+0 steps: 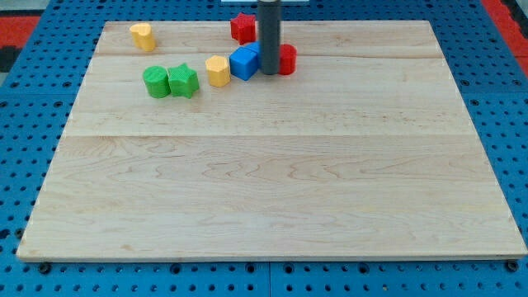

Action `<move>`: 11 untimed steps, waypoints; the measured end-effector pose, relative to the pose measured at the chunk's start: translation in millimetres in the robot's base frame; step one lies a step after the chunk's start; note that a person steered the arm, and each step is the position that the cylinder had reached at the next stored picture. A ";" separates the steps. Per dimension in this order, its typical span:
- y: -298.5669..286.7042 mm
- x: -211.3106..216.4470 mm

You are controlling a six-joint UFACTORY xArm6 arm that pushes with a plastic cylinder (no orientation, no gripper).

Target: Push red circle towards top right

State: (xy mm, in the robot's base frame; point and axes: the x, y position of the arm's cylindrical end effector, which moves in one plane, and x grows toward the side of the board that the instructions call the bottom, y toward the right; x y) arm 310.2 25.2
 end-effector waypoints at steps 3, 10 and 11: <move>5.2 -35.4; 175.8 -35.9; 174.4 -59.0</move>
